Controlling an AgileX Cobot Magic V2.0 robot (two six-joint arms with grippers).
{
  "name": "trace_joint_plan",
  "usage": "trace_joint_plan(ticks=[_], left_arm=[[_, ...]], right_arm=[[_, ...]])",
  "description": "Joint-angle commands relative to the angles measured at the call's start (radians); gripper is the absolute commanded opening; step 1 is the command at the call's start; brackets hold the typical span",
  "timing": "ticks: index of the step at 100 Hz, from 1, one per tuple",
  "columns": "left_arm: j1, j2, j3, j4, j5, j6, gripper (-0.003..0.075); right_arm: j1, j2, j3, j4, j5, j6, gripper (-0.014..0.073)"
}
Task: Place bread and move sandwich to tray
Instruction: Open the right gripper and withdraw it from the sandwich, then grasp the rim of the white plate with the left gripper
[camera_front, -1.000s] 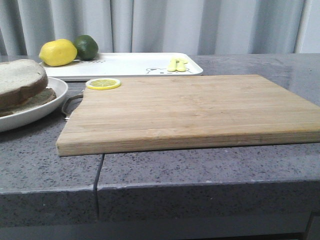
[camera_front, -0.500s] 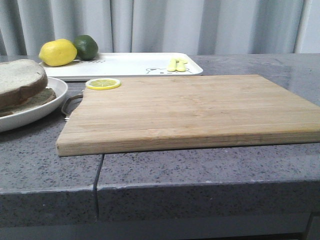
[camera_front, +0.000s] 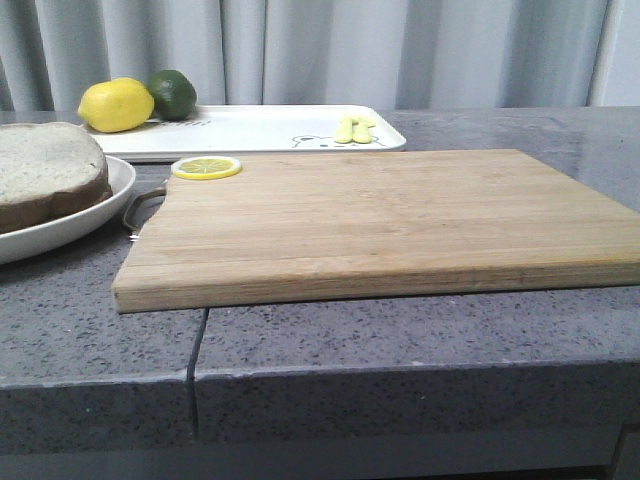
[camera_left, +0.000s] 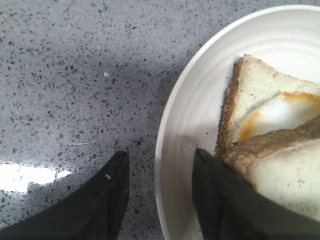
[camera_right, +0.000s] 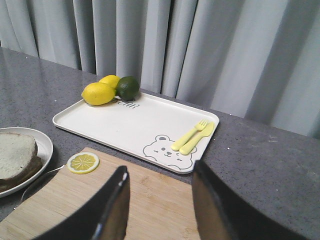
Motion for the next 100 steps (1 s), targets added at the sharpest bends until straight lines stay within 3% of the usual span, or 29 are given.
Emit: trace_joint_plan(ticks=[1, 45, 100], left_arm=[[-0.008, -0.019, -0.028, -0.019, -0.040, 0.002, 0.0273], [-0.008, -0.018, -0.028, -0.021, -0.040, 0.002, 0.0222], [-0.008, -0.005, -0.028, -0.021, -0.034, 0.002, 0.0222]], right_arm=[[-0.007, -0.004, -0.027, 0.007, -0.081, -0.008, 0.0321], [-0.007, -0.004, -0.027, 0.007, -0.081, -0.008, 0.0321], [-0.007, -0.004, -0.027, 0.014, -0.081, -0.008, 0.0321]])
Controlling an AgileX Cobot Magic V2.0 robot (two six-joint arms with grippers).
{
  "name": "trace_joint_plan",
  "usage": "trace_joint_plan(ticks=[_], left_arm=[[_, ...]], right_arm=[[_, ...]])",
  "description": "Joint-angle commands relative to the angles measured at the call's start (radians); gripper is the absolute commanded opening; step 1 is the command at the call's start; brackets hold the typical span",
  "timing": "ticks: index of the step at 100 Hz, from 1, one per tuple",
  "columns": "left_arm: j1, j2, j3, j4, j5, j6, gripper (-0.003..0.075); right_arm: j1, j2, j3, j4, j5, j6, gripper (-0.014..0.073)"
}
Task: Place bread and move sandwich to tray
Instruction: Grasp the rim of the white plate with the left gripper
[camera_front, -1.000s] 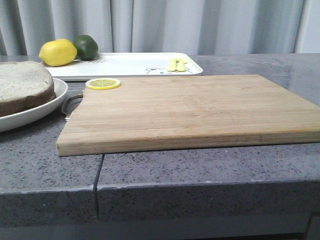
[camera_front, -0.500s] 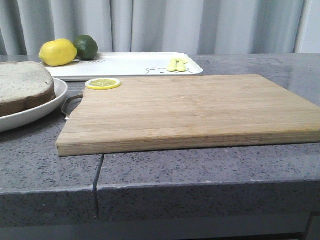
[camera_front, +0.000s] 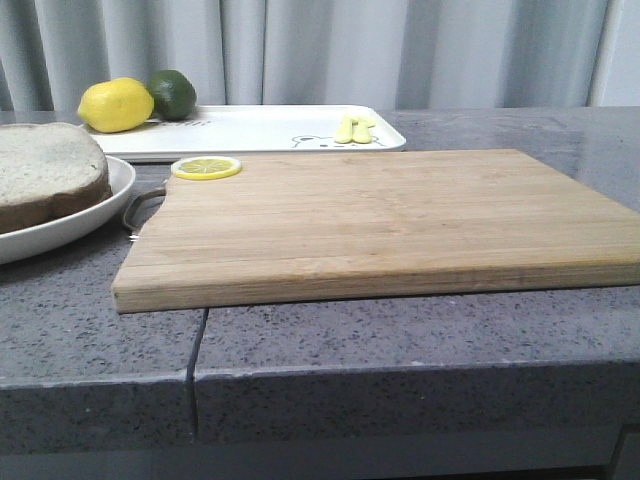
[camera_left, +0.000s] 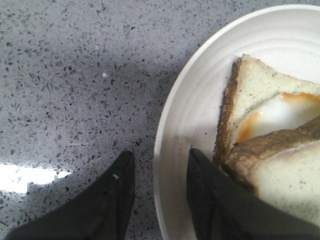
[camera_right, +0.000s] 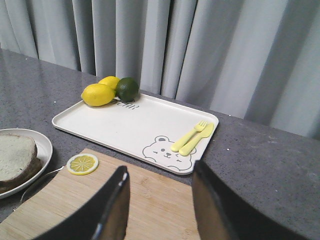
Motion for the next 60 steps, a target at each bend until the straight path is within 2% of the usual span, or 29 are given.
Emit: trace_joint_plan(ticks=[1, 60], left_arm=[[-0.008, -0.007, -0.028, -0.021, -0.029, -0.002, 0.0222], [-0.008, 0.041, -0.028, -0.030, -0.028, -0.002, 0.0221]], right_arm=[[-0.007, -0.004, -0.027, 0.014, -0.078, -0.007, 0.0321], [-0.007, -0.004, -0.027, 0.014, -0.080, -0.007, 0.0321]])
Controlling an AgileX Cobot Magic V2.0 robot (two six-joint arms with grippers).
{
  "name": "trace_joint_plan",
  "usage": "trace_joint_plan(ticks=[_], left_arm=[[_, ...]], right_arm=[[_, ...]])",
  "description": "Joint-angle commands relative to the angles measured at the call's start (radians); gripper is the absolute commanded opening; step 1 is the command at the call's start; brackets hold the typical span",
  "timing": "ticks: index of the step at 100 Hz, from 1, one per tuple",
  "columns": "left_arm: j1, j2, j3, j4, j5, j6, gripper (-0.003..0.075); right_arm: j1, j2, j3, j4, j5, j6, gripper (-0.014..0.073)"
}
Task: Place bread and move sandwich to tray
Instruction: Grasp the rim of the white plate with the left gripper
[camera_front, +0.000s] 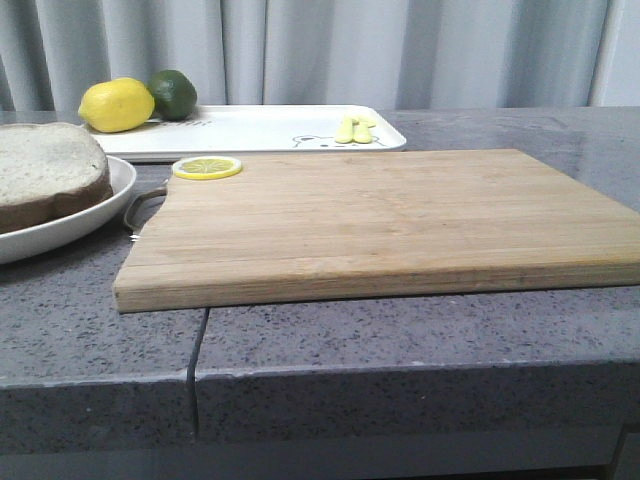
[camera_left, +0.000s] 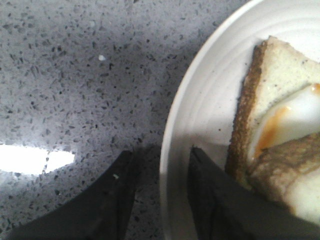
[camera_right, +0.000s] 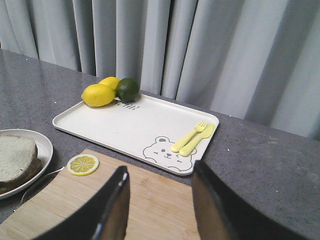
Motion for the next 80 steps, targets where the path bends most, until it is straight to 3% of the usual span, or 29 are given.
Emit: trace_joint_plan(ticks=[1, 17, 46, 80], left_arm=[[-0.008, -0.024, -0.028, -0.018, -0.035, -0.002, 0.0221], [-0.008, -0.024, -0.028, -0.018, -0.035, -0.002, 0.0198], [-0.008, -0.024, -0.028, -0.018, -0.035, -0.002, -0.0017], [-0.008, -0.024, -0.028, -0.018, -0.016, -0.002, -0.0019]], right_arm=[[-0.007, -0.004, -0.027, 0.014, -0.078, -0.007, 0.0321], [-0.007, -0.004, -0.027, 0.014, -0.080, -0.007, 0.0321], [-0.007, -0.004, -0.027, 0.014, -0.085, -0.007, 0.0321], [-0.007, -0.004, -0.027, 0.014, -0.091, -0.007, 0.0319]])
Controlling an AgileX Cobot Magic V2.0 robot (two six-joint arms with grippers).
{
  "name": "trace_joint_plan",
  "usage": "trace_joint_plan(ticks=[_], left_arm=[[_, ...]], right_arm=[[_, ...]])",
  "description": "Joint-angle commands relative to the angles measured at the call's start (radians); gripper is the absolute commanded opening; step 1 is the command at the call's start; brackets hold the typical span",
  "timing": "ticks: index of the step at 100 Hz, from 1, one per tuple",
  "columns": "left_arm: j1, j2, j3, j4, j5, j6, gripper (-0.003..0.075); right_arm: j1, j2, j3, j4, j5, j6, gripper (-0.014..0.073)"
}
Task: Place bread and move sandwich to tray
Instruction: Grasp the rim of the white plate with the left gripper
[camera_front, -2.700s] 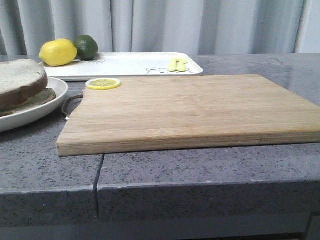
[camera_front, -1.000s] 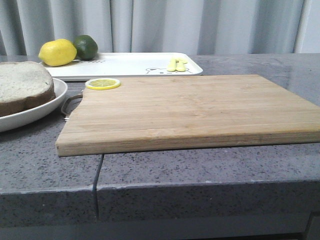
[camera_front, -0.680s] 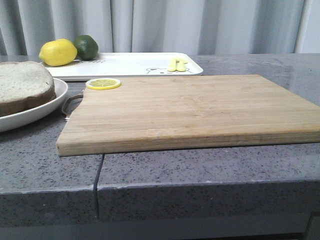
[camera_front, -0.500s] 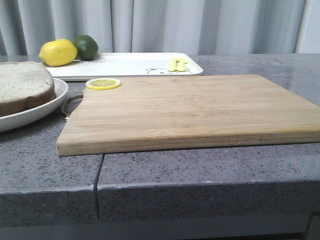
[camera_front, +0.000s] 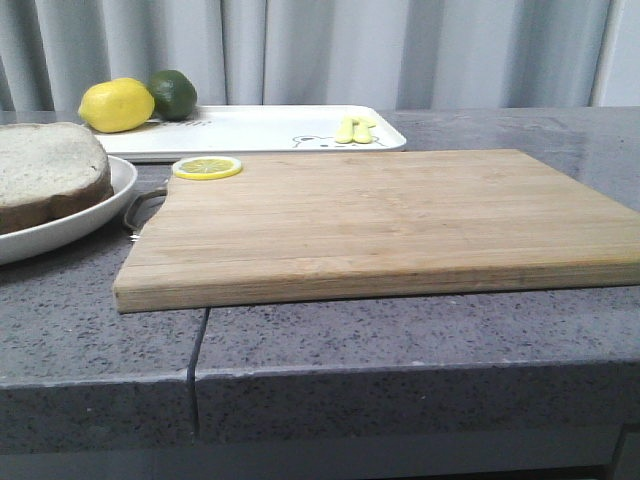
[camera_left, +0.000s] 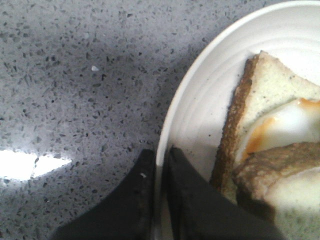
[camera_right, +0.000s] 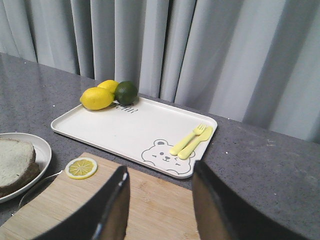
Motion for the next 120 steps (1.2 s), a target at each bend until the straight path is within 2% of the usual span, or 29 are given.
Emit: trace_joint_plan(ticks=[1, 12, 26, 68, 94, 120], left_arm=[[-0.006, -0.024, -0.024, 0.014, -0.004, 0.006, -0.0019], [-0.006, -0.024, -0.024, 0.005, 0.009, 0.012, -0.0019], [-0.002, -0.035, -0.024, -0.090, 0.019, 0.078, -0.0019], [-0.001, -0.077, -0.028, -0.161, 0.038, 0.099, -0.0019], [0.002, -0.082, -0.100, -0.161, 0.078, 0.099, -0.0019], [0.058, -0.082, -0.183, -0.184, 0.149, 0.116, -0.0019]], right_arm=[[-0.007, -0.004, -0.027, 0.013, -0.078, -0.007, 0.0319], [-0.007, -0.004, -0.027, 0.013, -0.078, -0.007, 0.0319], [-0.007, -0.004, -0.027, 0.013, -0.078, -0.007, 0.0319], [-0.007, -0.004, -0.027, 0.013, -0.101, -0.007, 0.0319], [-0.007, -0.004, -0.027, 0.013, -0.107, -0.007, 0.0319], [-0.007, -0.004, -0.027, 0.013, -0.111, -0.007, 0.0319]])
